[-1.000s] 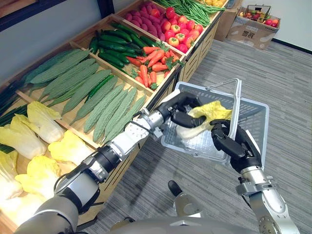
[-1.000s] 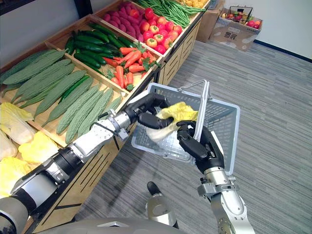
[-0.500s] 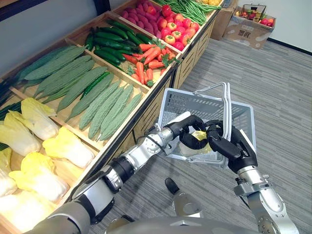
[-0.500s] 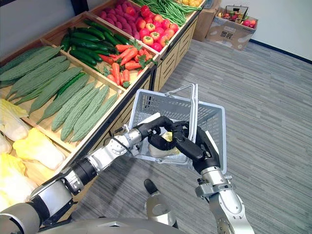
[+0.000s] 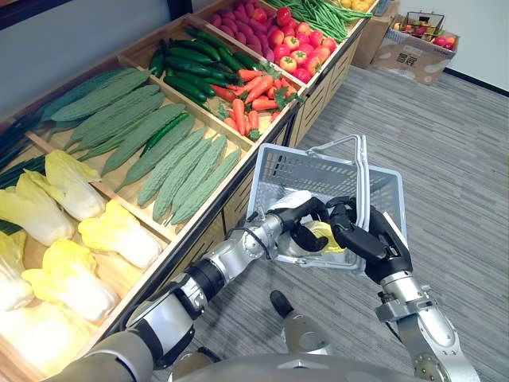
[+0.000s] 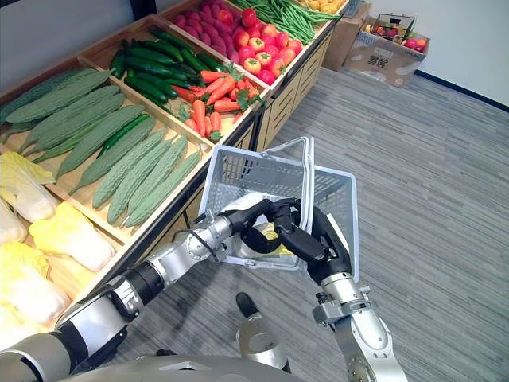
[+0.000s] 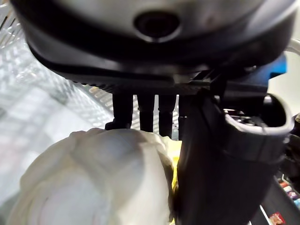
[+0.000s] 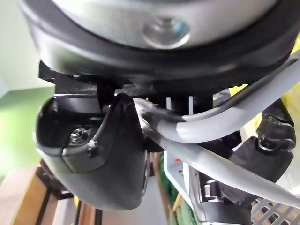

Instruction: Pick vegetable in the basket

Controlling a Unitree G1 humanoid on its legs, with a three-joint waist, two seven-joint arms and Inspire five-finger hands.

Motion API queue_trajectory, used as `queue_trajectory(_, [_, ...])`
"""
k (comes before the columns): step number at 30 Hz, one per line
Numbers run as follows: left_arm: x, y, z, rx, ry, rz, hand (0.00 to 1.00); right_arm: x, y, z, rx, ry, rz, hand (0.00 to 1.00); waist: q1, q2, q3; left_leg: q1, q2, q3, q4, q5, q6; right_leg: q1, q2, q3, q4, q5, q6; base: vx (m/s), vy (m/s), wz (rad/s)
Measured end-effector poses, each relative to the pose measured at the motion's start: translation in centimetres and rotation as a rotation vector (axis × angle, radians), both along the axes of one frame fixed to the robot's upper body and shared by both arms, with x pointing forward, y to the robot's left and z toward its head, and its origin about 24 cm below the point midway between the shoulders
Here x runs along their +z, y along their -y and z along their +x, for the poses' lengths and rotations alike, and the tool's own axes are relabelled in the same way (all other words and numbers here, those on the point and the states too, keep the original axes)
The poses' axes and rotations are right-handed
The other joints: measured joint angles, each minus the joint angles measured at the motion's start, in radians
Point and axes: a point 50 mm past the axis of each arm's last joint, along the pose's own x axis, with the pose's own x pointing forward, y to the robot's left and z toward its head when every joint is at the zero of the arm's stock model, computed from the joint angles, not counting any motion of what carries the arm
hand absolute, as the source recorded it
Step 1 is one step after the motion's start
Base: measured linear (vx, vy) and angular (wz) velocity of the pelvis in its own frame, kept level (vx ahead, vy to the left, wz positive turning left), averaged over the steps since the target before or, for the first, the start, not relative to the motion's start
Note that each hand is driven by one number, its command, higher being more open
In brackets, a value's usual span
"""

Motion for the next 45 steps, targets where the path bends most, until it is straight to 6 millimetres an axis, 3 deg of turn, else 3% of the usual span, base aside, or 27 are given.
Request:
queue_trajectory(6, [0.9,-0.5,0.4,0.009,0.02,-0.022,1.0,0.1,0.3,0.0,-0.046,0.014,0.02,0.0,0.002,0.009,0.005,-0.002,-0.008,-0.026,-0.003,0.002,0.002,0.016,-0.007,-0.029,0.003,-0.008,-0.013,0.0,0.037,0.13])
queue_trajectory(13, [5.8,-1.3,0.7,-0.041,0.144,-0.134,1.0,0.8,0.9,0.0,-0.095,0.049,0.024,0.0,0.026,0.023,0.014,-0.008,-0.025,-0.072,-0.017,0.022,0.014,0.035,-0.016,-0.077,0.006,-0.017,-0.027,0.02,0.038,0.19])
queue_trajectory(18, [9.7,-3.6,1.3,-0.093,0.284,-0.087,1.0,0.9,1.1,0.0,-0.104,0.052,0.023,0.0,0.048,0.026,0.013,-0.012,-0.045,-0.097,-0.04,0.04,0.017,0.036,-0.023,-0.104,0.019,-0.025,-0.038,0.01,0.035,0.17])
queue_trajectory(22, [12.7,-6.2,0.3,-0.155,0.394,-0.056,1.0,0.8,1.1,-0.1,-0.102,0.049,0.021,0.0,0.061,0.03,0.012,-0.019,-0.053,-0.121,-0.052,0.054,0.018,0.041,-0.027,-0.13,0.02,-0.028,-0.044,0.01,0.035,0.16])
queue_trajectory(25, [14.1,-7.1,-0.1,-0.17,0.423,-0.087,1.0,0.8,1.1,-0.1,-0.103,0.048,0.021,0.0,0.066,0.03,0.012,-0.017,-0.054,-0.128,-0.055,0.056,0.018,0.047,-0.027,-0.137,0.02,-0.03,-0.047,0.01,0.03,0.1])
queue_trajectory(28, [16.8,-8.4,-0.4,-0.155,0.487,-0.182,1.0,0.7,1.2,-0.2,-0.105,0.041,0.02,0.0,0.076,0.03,0.012,-0.008,-0.061,-0.131,-0.073,0.067,0.018,0.053,-0.029,-0.141,0.022,-0.033,-0.052,0.02,0.033,0.06])
queue_trajectory(30, [18.9,-10.1,-0.5,-0.111,0.522,-0.284,1.0,0.5,1.3,-0.5,-0.112,0.031,0.017,0.0,0.076,0.032,0.011,0.0,-0.072,-0.142,-0.098,0.082,0.016,0.059,-0.033,-0.156,0.022,-0.038,-0.059,0.02,0.008,0.16])
queue_trajectory(34, [20.9,-12.4,-0.3,-0.032,0.55,-0.4,1.0,0.3,1.6,-0.9,-0.128,0.015,0.01,0.0,0.077,0.033,0.01,0.004,-0.079,-0.16,-0.129,0.107,0.011,0.065,-0.031,-0.179,0.023,-0.041,-0.064,0.03,-0.007,0.16])
queue_trajectory(41, [20.0,-19.5,-1.4,0.253,0.558,-0.519,1.0,0.5,3.3,-1.3,-0.195,0.019,-0.056,0.0,0.084,0.032,0.005,0.052,-0.114,-0.182,-0.246,0.174,0.001,0.087,-0.041,-0.217,0.023,-0.05,-0.077,0.03,-0.015,0.16])
queue_trajectory(45, [18.7,-25.8,-3.7,0.528,0.58,-0.585,1.0,-0.2,5.2,-2.2,-0.316,-0.017,-0.094,0.0,0.109,0.019,-0.007,0.091,-0.143,-0.202,-0.356,0.241,-0.005,0.097,-0.044,-0.248,0.022,-0.056,-0.087,0.01,-0.034,0.2])
